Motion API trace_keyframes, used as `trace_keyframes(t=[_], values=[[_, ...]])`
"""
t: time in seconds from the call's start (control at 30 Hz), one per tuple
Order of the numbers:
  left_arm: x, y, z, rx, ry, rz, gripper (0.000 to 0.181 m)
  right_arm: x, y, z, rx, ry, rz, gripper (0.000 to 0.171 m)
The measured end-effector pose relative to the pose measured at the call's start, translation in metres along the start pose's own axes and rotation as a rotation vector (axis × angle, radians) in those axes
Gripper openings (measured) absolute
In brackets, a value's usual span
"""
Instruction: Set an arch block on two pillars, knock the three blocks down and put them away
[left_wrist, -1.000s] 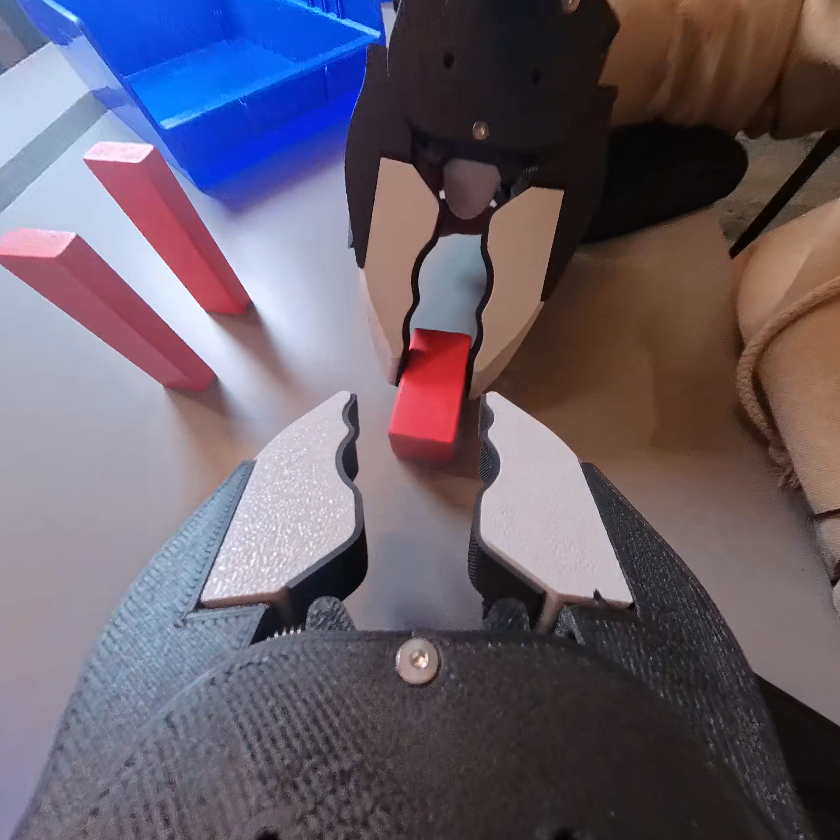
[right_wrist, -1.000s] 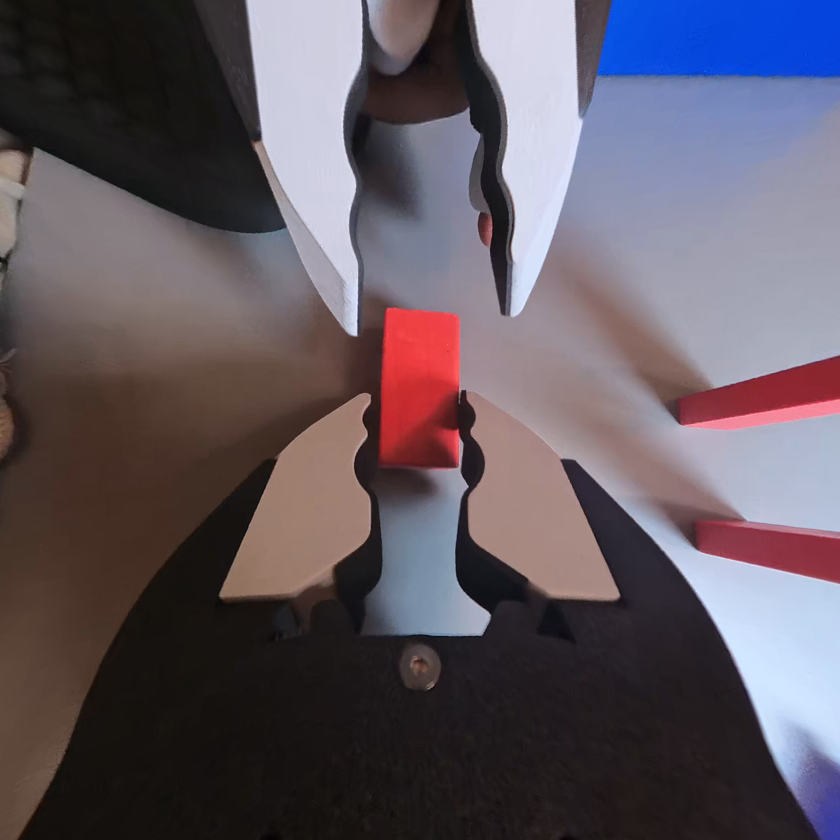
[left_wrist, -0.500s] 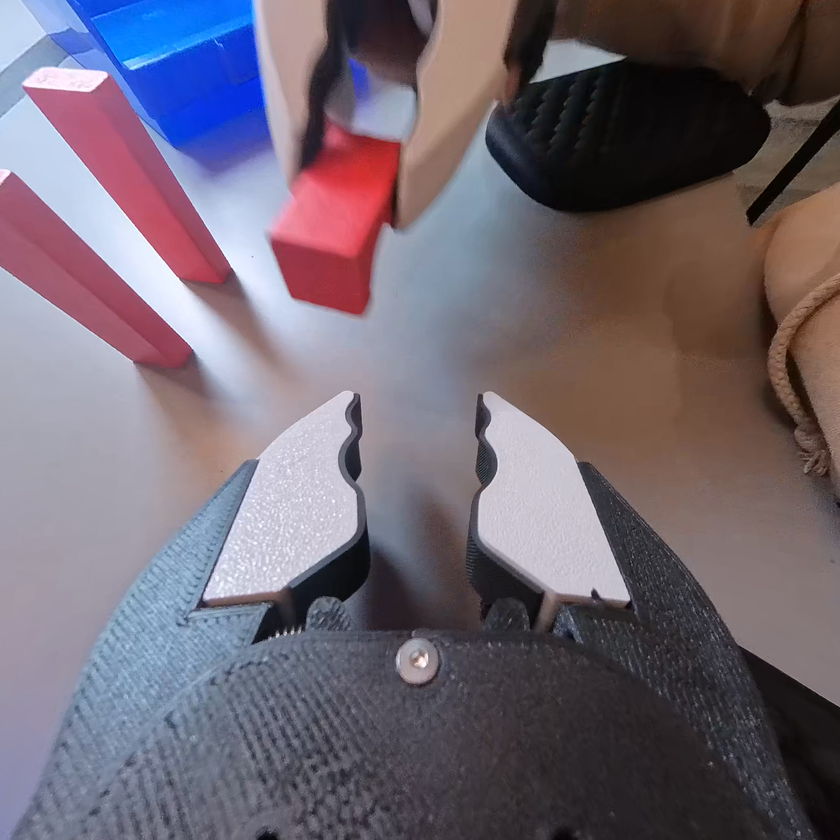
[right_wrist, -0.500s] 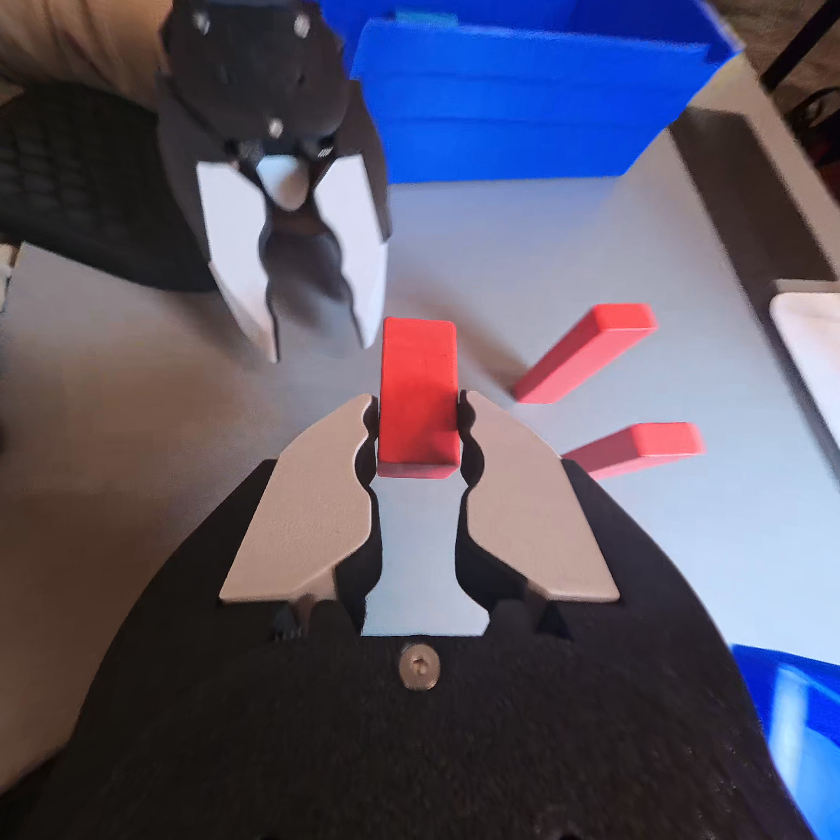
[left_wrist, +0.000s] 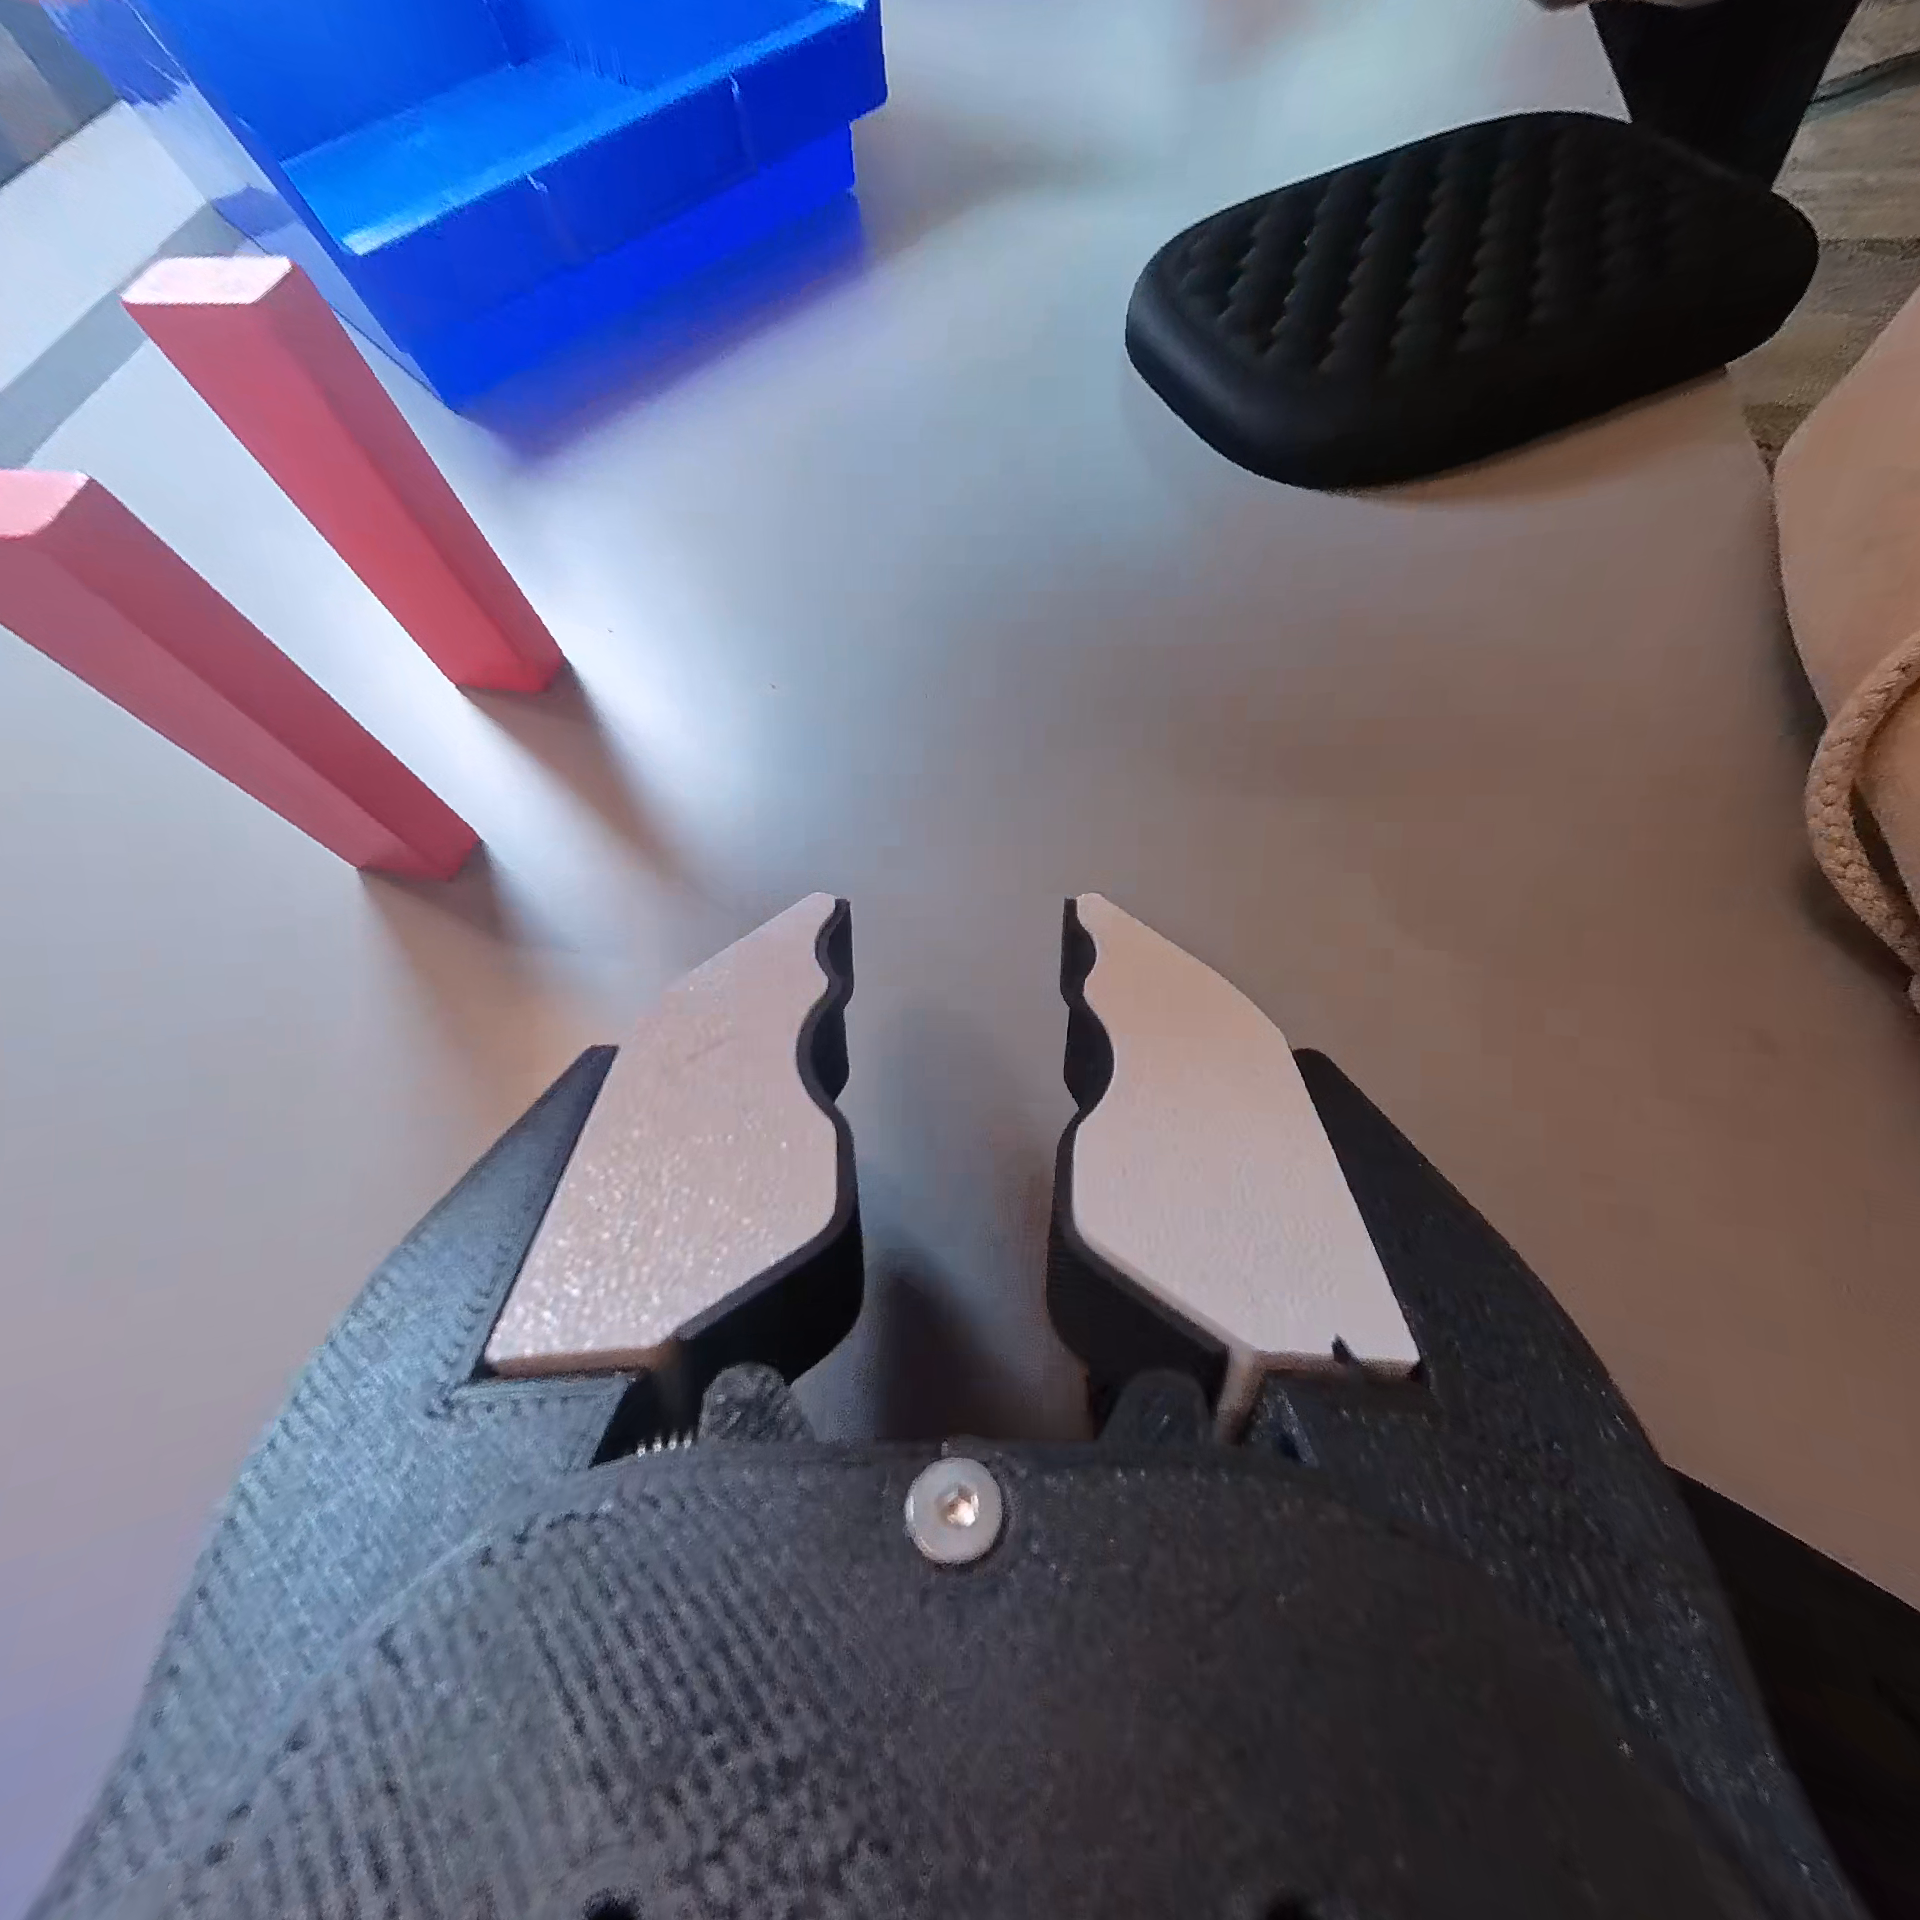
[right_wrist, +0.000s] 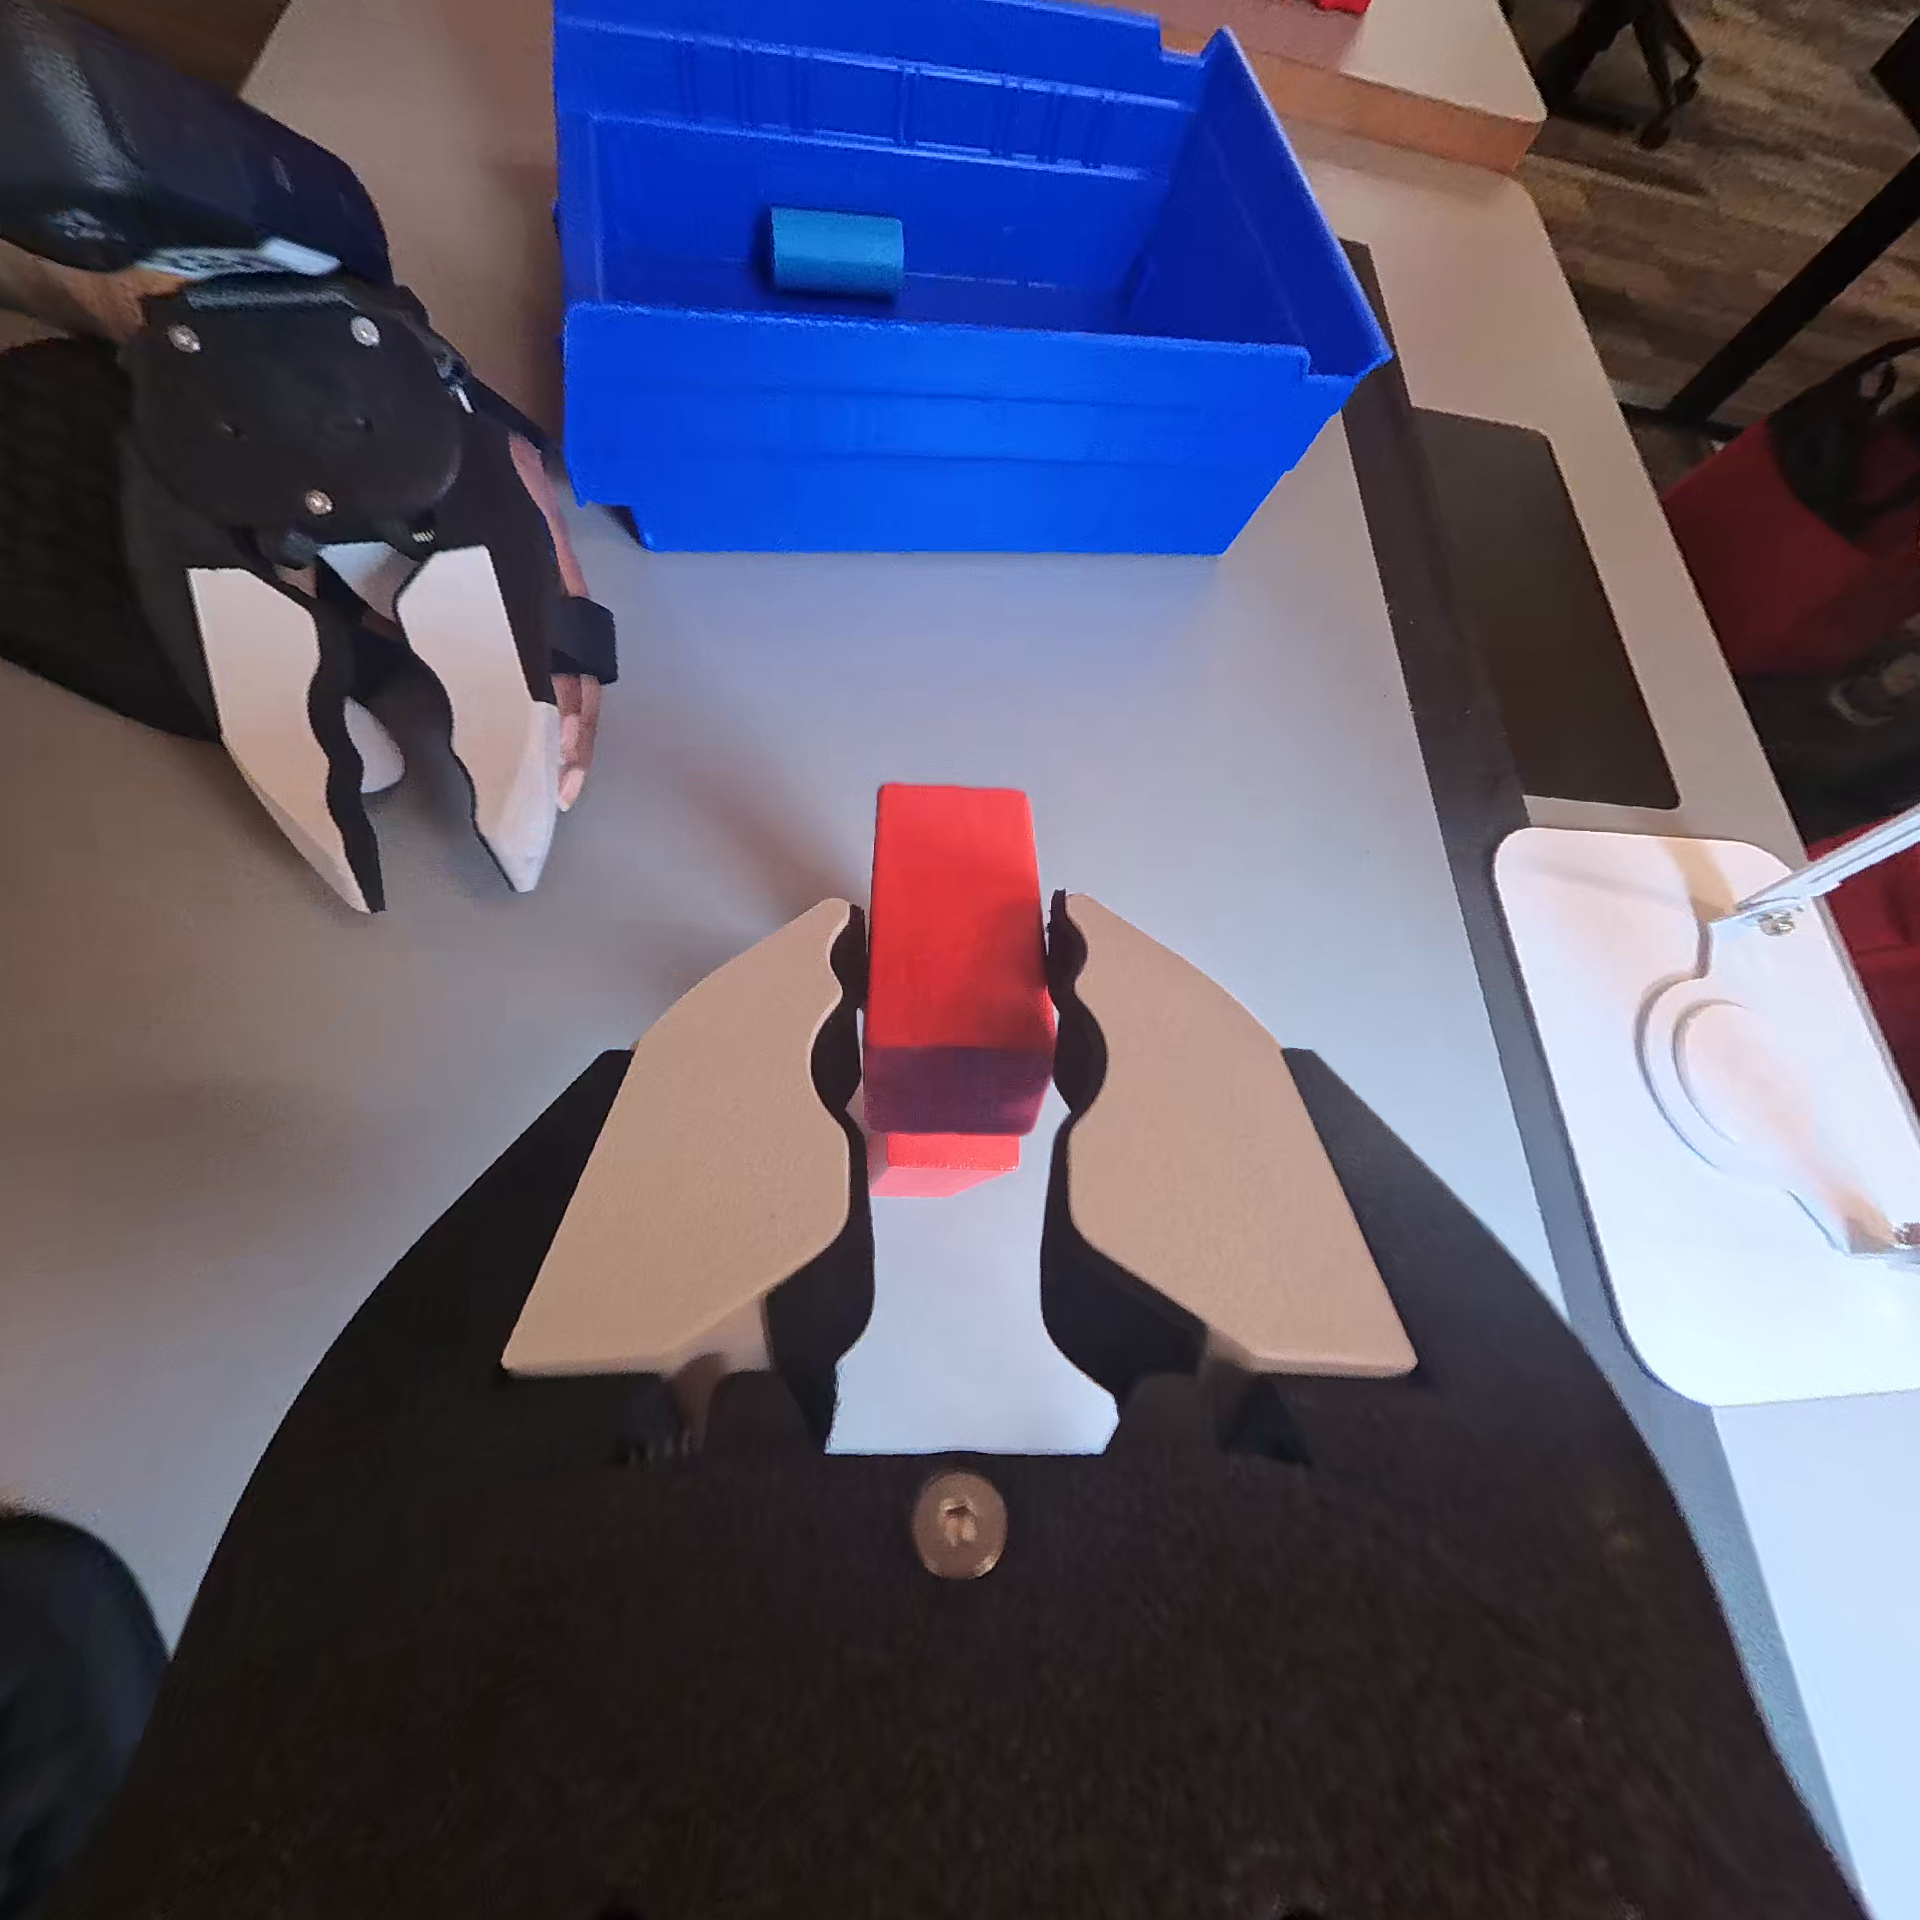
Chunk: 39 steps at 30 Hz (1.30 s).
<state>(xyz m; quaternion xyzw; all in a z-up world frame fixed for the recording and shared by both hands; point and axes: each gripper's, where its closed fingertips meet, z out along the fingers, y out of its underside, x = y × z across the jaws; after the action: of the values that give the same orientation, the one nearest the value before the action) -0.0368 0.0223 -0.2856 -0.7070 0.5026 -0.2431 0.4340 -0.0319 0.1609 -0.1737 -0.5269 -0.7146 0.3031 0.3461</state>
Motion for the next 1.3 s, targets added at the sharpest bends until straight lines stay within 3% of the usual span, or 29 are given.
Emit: trace_keyframes(t=[0.07,0.1,0.13,0.27,0.53,0.73,1.07,1.3], values=[[0.0,-0.002,0.0,0.014,-0.011,0.015,0.037,0.001,0.005,0.006,-0.006,-0.011,0.005,0.033],[0.0,-0.002,0.0,0.014,-0.013,0.023,0.037,0.003,0.006,0.007,-0.005,-0.007,0.007,0.012],[0.0,-0.002,0.001,0.01,-0.015,0.029,0.037,0.004,0.007,0.009,0.008,0.001,0.01,0.006],[0.001,-0.001,0.001,0.006,-0.02,0.046,0.037,0.01,0.012,0.01,0.027,0.028,0.039,0.003],[-0.001,-0.001,0.002,0.003,-0.025,0.03,0.037,0.016,-0.002,-0.012,0.074,0.072,0.041,0.013],[0.0,0.0,0.002,-0.004,-0.028,0.035,0.038,0.012,0.013,-0.006,0.02,0.082,0.054,0.021],[-0.004,0.0,0.002,-0.002,-0.052,0.027,0.04,-0.012,0.063,0.016,-0.152,0.046,0.09,0.034],[-0.016,-0.002,0.0,0.013,-0.113,-0.009,0.048,-0.042,0.111,0.011,-0.243,0.093,0.183,0.043]])
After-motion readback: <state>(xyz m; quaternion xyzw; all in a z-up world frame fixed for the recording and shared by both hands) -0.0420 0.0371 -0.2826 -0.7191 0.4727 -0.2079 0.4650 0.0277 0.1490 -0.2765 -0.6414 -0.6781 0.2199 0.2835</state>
